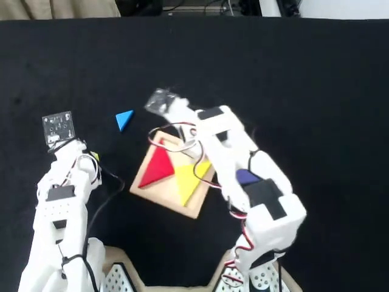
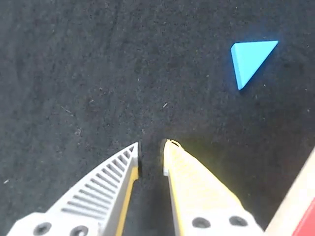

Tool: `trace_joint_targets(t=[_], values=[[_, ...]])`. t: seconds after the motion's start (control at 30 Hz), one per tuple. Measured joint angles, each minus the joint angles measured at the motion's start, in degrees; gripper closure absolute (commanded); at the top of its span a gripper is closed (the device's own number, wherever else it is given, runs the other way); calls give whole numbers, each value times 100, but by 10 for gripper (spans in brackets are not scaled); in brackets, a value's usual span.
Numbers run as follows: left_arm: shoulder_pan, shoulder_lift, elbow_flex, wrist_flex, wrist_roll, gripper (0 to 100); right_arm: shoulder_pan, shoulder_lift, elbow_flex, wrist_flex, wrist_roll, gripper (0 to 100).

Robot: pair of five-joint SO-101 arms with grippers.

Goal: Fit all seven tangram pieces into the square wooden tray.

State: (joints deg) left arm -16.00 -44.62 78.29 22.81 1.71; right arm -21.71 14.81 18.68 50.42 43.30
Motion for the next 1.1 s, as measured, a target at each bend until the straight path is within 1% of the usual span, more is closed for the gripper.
trace_joint_targets(t=[0.17, 0.27, 0.33, 0.43, 0.6, 0.63, 0.77, 0.83, 0.97, 1.1], values=[[0, -44, 18, -35, 0, 902, -62, 756, -1029, 0, 1064, 982], [0, -44, 18, -35, 0, 902, -62, 1336, -1767, 0, 1468, 982], [0, -44, 18, -35, 0, 902, -62, 1697, -2251, 0, 1591, 982], [0, -44, 18, -35, 0, 902, -62, 2048, -2875, 149, 1662, 981], [0, -44, 18, -35, 0, 902, -79, 2207, -3692, 1064, 1670, 967], [0, -44, 18, -35, 0, 902, -79, 2215, -3868, 1327, 1670, 943], [0, -44, 18, -35, 0, 902, -167, 2215, -4712, 2541, 1644, 794], [0, -44, 18, -35, 0, 902, -220, 2215, -5152, 3059, 1486, 759], [0, -44, 18, -35, 0, 902, -237, 2207, -5705, 3446, 1389, 758], [0, -44, 18, -35, 0, 902, -237, 2207, -5785, 3692, 1371, 758]])
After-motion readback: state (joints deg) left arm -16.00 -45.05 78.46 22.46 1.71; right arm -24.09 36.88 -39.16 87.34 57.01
